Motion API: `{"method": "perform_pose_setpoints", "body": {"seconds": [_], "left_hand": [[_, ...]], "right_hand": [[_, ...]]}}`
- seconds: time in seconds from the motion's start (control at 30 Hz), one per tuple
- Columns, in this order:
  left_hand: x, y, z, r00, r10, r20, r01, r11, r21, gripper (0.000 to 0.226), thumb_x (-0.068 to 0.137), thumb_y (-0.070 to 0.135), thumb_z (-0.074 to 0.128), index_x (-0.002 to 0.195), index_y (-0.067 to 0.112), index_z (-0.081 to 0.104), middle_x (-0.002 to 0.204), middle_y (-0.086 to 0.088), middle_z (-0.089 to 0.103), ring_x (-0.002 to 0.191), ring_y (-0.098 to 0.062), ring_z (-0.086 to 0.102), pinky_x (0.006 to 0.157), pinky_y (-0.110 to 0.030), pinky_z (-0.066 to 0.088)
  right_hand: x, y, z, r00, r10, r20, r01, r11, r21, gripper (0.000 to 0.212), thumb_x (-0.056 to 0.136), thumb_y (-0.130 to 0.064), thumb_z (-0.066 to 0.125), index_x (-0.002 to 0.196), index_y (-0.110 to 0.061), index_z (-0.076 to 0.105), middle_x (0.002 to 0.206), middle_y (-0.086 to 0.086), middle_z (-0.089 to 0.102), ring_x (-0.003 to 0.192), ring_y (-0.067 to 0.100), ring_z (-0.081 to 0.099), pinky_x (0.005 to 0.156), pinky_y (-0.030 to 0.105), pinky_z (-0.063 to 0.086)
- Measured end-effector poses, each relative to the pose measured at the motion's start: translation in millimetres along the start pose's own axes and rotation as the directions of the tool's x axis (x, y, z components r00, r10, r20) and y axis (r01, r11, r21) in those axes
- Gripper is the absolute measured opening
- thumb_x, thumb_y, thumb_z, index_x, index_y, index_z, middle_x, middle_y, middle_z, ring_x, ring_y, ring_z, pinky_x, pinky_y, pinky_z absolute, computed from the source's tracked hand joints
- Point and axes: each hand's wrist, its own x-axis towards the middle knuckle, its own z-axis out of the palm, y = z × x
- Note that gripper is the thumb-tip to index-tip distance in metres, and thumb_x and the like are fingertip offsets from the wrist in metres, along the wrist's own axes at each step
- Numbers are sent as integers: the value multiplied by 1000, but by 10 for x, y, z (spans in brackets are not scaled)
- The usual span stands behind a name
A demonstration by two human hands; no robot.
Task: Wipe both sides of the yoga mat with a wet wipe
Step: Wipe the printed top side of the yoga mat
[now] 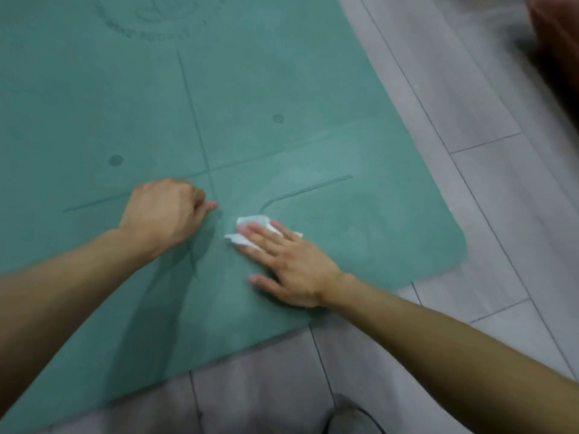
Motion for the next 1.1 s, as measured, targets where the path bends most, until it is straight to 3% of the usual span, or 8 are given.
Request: {"method": "perform_pose_setpoints", "body": {"seconds": [0.13, 0.23, 0.4, 0.5, 0.7, 0.87, 1.0, 1.1], "left_hand": [[-59, 253, 9, 998, 56, 36, -55, 998, -27, 36, 106, 49, 45, 85, 22, 57, 94, -3, 64, 93, -37, 68, 69, -40, 47], [-66, 365, -1, 991, 103, 80, -103, 995, -9, 23, 106, 37, 45, 98, 24, 62, 100, 1, 62, 98, -34, 67, 74, -42, 53], [2, 594, -12, 984, 135, 118, -144, 987, 65, 10, 99, 28, 54, 102, 32, 63, 103, 7, 67, 96, -26, 68, 69, -33, 41], [-43, 706, -25, 982, 152, 115, -161, 984, 81, 10, 99, 33, 54, 95, 29, 62, 100, 7, 69, 91, -26, 68, 66, -32, 38], [-162, 788, -156, 976, 156, 152, -179, 972, 149, 49, 102, 60, 49, 71, 22, 48, 88, 3, 68, 88, -27, 68, 65, -32, 36], [-113, 1013, -162, 977, 190, 99, -204, 966, 159, 48, 104, 57, 43, 70, 23, 46, 89, 2, 71, 88, -29, 70, 65, -33, 41], [-68, 1177, -159, 974, 190, 123, -206, 969, 134, 38, 106, 49, 40, 78, 24, 48, 96, 2, 71, 93, -29, 69, 67, -34, 46], [-88, 1214, -165, 970, 201, 138, -219, 967, 131, 29, 105, 44, 42, 84, 25, 49, 103, 3, 70, 99, -29, 70, 72, -36, 50]], "right_hand": [[-842, 1368, -328, 713, 695, -90, -698, 716, 8, 80, 105, -71, 12, 169, -25, 2, 177, -1, -5, 161, 9, -13, 132, 47, 4], [-963, 1322, -354, 470, 879, -75, -870, 476, 125, 96, 95, -82, 1, 169, -21, -2, 176, 5, -13, 161, 19, -19, 131, 51, -3], [-557, -378, 148, 997, 36, 65, -40, 998, 57, 82, 104, -68, 34, 168, -20, 17, 177, 5, 5, 163, 19, -6, 131, 49, 9], [-915, 242, 37, 971, 229, -63, -221, 969, 112, 74, 106, -62, 38, 168, -31, 13, 177, -3, 4, 163, 18, 0, 129, 53, 21], [-1631, 1046, -231, 386, 920, -66, -899, 391, 197, 89, 100, -77, 5, 169, -22, -3, 175, 2, -15, 160, 19, -22, 131, 52, -2], [-1176, -374, 159, 992, 116, 55, -119, 991, 67, 81, 106, -68, 25, 169, -20, 7, 177, 4, -3, 162, 16, -14, 132, 49, 5], [-1865, 536, 90, 916, 395, -70, -392, 919, 48, 72, 111, -57, 29, 169, -25, 0, 177, -3, -4, 161, 11, -12, 132, 48, 7], [-2432, 1322, -89, 552, 826, -114, -815, 563, 138, 74, 108, -63, 9, 169, -21, 5, 177, 2, -3, 161, 10, -12, 132, 47, 3]]}}
